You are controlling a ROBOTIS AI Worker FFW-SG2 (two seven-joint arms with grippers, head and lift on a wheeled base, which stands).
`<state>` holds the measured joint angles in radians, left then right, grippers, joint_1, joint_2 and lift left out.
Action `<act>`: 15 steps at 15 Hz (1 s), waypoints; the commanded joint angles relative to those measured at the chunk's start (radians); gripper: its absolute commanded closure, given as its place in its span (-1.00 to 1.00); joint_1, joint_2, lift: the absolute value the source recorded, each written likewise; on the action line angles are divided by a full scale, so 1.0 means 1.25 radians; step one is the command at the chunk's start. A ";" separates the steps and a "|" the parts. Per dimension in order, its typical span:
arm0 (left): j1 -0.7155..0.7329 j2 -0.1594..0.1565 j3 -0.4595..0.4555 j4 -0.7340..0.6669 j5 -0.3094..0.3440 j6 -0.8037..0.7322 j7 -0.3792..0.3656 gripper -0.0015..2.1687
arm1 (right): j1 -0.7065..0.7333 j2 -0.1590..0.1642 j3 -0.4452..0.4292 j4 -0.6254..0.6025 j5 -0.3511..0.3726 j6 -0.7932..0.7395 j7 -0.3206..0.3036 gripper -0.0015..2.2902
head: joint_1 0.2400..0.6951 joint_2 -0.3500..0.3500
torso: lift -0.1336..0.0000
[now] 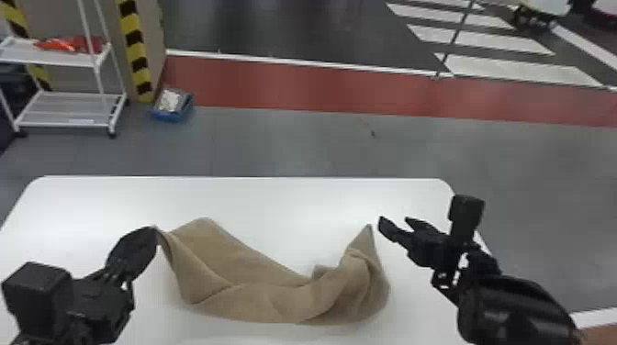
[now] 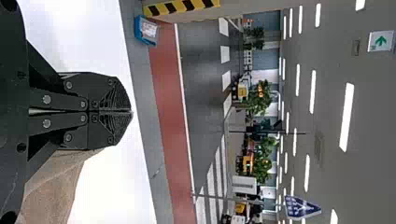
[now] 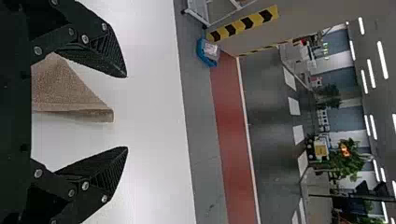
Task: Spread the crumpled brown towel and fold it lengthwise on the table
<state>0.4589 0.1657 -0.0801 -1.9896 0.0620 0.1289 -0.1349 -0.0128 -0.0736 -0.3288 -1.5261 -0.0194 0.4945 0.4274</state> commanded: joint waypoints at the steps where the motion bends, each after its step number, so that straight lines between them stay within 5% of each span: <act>1: 0.002 0.000 -0.002 0.004 -0.002 -0.005 0.000 0.66 | -0.068 -0.002 0.026 0.097 0.039 0.016 -0.002 -0.65 | 1.00 -0.56 | 1.00; 6: -0.004 0.001 -0.013 0.018 -0.005 -0.023 0.000 0.66 | -0.152 -0.010 0.024 0.239 0.070 -0.003 -0.001 -0.64 | 1.00 -0.51 | 1.00; 15: -0.038 0.009 -0.039 0.039 -0.005 -0.023 -0.001 0.66 | -0.197 -0.029 0.029 0.357 0.105 -0.050 -0.004 -0.41 | 1.00 -0.61 | 1.00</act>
<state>0.4121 0.1764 -0.1275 -1.9392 0.0567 0.1006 -0.1365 -0.2486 -0.1103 -0.2958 -1.0964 0.1079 0.4370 0.4217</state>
